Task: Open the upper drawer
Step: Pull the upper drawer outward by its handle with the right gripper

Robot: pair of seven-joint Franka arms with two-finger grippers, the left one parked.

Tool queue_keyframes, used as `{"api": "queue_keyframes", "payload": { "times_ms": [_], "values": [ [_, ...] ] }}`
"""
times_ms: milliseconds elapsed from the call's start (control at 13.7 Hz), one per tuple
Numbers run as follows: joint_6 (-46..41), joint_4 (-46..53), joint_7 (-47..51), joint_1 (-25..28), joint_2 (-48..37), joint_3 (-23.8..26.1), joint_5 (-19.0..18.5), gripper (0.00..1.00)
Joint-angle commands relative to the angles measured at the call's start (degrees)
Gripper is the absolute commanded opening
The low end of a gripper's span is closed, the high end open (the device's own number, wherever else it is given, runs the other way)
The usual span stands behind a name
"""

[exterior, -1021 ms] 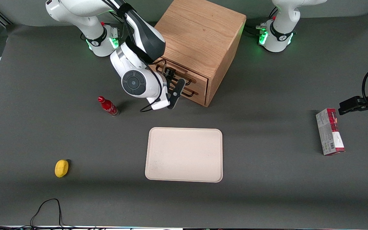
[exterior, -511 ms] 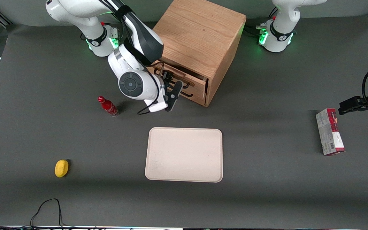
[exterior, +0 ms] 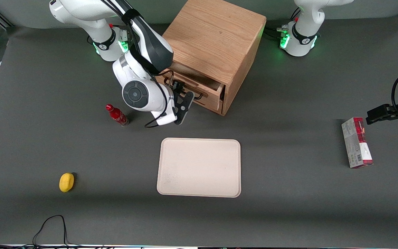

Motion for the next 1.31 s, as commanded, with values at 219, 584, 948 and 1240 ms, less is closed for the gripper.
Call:
{"api": "queue_keyframes", "payload": {
  "times_ms": [219,584,948,1240],
  "values": [
    [1.99,0.02,-2.1,-2.29,0.29,-0.07,-0.5,1.0],
    [2.69,0.2,-2.1,-4.49,0.29,0.01,-0.5,1.0],
    [3.31,1.43,-2.18,-5.98,1.52,-0.07,-0.59,1.0],
    [3.83,2.57,-2.18,-7.38,2.4,-0.07,-0.68,1.0]
  ]
}}
